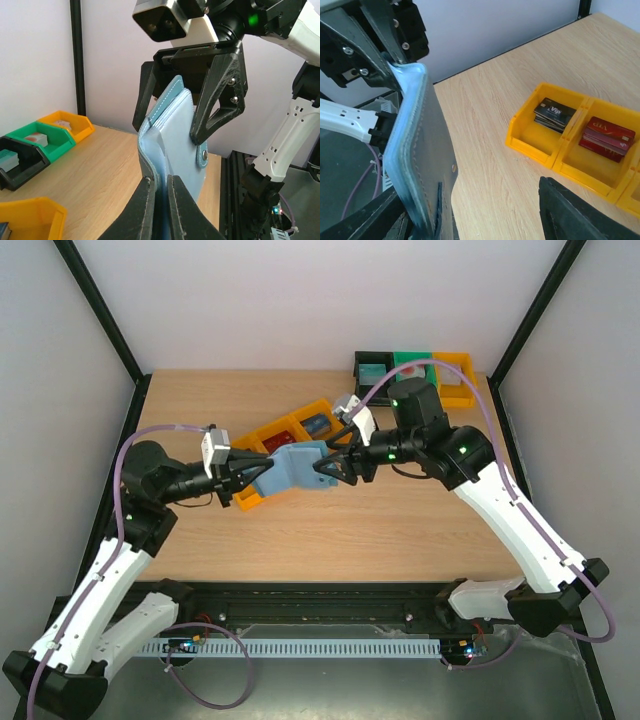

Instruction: Take the credit cards out of the card holder

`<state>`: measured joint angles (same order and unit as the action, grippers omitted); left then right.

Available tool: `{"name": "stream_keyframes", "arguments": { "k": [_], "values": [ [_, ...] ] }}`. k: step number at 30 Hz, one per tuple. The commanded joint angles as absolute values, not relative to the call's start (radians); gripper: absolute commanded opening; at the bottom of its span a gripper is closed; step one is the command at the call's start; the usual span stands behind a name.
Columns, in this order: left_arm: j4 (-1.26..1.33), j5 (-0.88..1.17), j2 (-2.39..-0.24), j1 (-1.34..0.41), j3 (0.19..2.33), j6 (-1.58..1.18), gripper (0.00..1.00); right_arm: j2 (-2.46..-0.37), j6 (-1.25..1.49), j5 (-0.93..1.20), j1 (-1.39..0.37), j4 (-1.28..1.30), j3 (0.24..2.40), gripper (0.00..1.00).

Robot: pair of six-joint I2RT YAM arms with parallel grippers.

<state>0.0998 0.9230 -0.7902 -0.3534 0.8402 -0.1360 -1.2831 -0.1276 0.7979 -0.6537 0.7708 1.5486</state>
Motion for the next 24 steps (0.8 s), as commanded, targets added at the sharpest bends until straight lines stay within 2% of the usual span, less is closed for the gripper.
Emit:
{"name": "stream_keyframes", "arguments": {
  "k": [1,5,12,14,18,20,22,23,24],
  "values": [
    [0.155,0.959,-0.768,-0.351,0.838,-0.105,0.02,-1.282,-0.101,0.731,-0.651,0.815,1.573,0.63],
    [0.173,0.958,-0.751,-0.368,0.824,-0.082,0.02,-1.322,0.016,0.753,-0.663,0.688,1.54,0.54],
    [0.177,0.921,-0.719,-0.379,0.815,-0.094,0.02,-1.398,0.017,0.783,-0.761,0.607,1.6,0.52],
    [0.182,0.909,-0.711,-0.379,0.815,-0.11,0.02,-1.406,0.023,0.821,-0.764,0.607,1.613,0.49],
    [0.195,0.883,-0.71,-0.378,0.804,-0.142,0.02,-1.377,0.077,0.871,-0.765,0.532,1.575,0.32],
    [0.216,0.878,-0.712,-0.379,0.792,-0.175,0.02,-1.36,0.145,0.906,-0.765,0.438,1.527,0.12],
    [0.231,0.858,-0.715,-0.381,0.78,-0.19,0.02,-1.349,0.218,0.908,-0.765,0.349,1.492,0.02],
    [0.226,0.835,-0.717,-0.383,0.773,-0.186,0.04,-1.347,0.245,0.907,-0.765,0.317,1.478,0.02],
    [0.213,0.796,-0.717,-0.387,0.769,-0.178,0.17,-1.35,0.266,0.903,-0.765,0.294,1.472,0.02]
  ]
}}
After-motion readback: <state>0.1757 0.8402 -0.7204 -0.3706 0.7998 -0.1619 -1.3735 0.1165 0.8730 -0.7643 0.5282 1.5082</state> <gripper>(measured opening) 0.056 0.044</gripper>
